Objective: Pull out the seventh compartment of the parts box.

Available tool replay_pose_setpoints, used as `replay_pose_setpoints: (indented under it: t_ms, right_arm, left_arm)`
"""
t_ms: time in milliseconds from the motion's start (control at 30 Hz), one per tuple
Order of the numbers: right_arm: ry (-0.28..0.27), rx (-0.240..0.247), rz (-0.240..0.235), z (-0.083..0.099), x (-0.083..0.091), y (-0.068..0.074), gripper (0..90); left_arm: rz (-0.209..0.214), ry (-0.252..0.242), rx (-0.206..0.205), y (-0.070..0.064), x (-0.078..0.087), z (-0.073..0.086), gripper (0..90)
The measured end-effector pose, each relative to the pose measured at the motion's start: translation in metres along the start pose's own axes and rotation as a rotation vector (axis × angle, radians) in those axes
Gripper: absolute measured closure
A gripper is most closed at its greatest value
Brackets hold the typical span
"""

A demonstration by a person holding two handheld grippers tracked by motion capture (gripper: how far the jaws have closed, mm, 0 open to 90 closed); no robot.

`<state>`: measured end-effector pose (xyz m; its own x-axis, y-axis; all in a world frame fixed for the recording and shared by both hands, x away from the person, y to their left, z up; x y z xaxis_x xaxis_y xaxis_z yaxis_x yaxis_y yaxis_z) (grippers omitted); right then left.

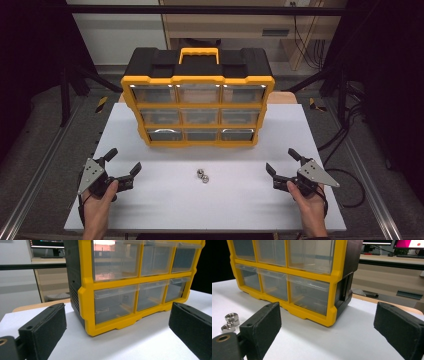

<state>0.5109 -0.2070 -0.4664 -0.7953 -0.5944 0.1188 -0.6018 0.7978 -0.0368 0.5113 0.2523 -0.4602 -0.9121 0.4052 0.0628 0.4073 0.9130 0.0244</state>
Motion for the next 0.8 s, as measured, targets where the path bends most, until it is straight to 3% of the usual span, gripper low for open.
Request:
replay_pose_setpoints:
  t_ms: [300, 367, 433, 467, 567, 600, 633, 700, 733, 800]
  right_arm:
    - [-0.003, 0.01, 0.008, 0.0, 0.0, -0.001, 7.5]
    - [0.001, 0.01, 0.015, 0.0, 0.0, -0.002, 7.3]
    - [0.001, 0.011, 0.018, 0.001, 0.0, -0.002, 7.1]
    - [0.0, 0.028, 0.019, 0.001, -0.001, -0.003, 7.0]
    - [0.014, 0.009, 0.024, 0.002, 0.0, -0.002, 7.0]
    - [0.015, 0.009, 0.025, 0.002, 0.0, -0.003, 6.9]
    - [0.011, 0.004, 0.026, 0.002, -0.001, -0.003, 7.0]
    - [0.011, 0.003, 0.027, 0.003, -0.001, -0.003, 7.0]
    - [0.01, 0.005, 0.027, 0.002, -0.001, -0.003, 7.0]
    - [0.016, 0.0, 0.025, 0.003, -0.001, -0.002, 6.9]
  left_arm:
    - [-0.01, 0.015, 0.012, 0.002, 0.0, 0.003, 0.7]
    - [-0.035, 0.027, 0.004, 0.003, -0.001, 0.005, 0.5]
    - [-0.034, 0.038, -0.002, 0.002, -0.001, 0.007, 0.3]
    - [-0.035, 0.04, -0.008, 0.001, -0.001, 0.008, 0.3]
    - [-0.034, 0.045, -0.022, -0.001, -0.002, 0.007, 0.5]
    - [-0.036, 0.046, -0.033, -0.002, -0.002, 0.007, 0.5]
    - [-0.039, 0.053, -0.071, -0.005, -0.002, 0.007, 0.8]
    - [-0.039, 0.056, -0.091, -0.007, -0.002, 0.006, 1.1]
    - [-0.04, 0.076, -0.115, -0.01, -0.003, 0.008, 1.2]
    - [-0.023, 0.106, -0.12, -0.013, -0.005, 0.011, 2.6]
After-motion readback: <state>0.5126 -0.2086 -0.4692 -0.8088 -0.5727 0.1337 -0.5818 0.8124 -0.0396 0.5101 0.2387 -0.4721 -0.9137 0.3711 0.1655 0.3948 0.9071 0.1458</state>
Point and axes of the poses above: each handheld gripper's, and its own axes: x roughly backward along the jaws, z roughly out of its underside, y roughly to its left, the point moved 10 cm from there along -x, roughly forward along the jaws, and after that the axes turned 7 degrees about -z, right-handed, at the moved point
